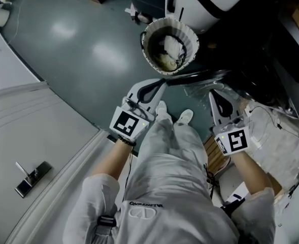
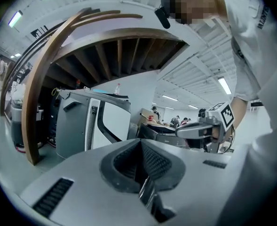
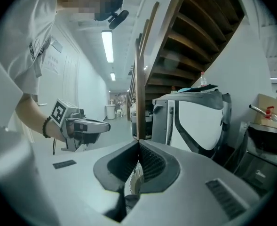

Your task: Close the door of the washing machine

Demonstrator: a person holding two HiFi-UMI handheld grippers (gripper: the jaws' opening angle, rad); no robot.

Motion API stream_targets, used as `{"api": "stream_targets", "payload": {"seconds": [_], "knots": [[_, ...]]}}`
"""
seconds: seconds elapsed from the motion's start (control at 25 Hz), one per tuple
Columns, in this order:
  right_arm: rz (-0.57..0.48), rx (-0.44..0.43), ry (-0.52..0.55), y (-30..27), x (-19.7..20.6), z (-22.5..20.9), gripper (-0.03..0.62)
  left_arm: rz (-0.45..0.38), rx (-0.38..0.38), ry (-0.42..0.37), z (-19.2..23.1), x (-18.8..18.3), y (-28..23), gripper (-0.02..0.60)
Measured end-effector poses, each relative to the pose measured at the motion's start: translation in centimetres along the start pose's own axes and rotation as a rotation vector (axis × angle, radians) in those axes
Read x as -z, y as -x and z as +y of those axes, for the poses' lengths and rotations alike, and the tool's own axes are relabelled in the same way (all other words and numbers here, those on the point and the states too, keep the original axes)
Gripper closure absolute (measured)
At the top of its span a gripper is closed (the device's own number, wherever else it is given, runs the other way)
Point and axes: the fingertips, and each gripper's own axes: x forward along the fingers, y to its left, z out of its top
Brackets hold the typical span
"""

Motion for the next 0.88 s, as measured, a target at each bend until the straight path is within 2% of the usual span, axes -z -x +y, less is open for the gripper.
{"api": "stream_targets", "payload": {"seconds": [0.32,0.6,0.88], "knots": [[0.024,-0.014,-0.026,-4.3,5.8,-0.1,0.583,0.054,0.07,0.024,1.0,6.1,-3.6,0.583],[0.069,-0.011,-0.101,-6.0,12.2,-0.5,0.583,0.111,0.109,0.015,1.1,12.8,-6.1,0.583],[0.098,-0.029,-0.12,-7.5,17.4,-0.7,0.583,0.178,0.179,-0.065,1.1,18.7,-7.8,0.501]]}}
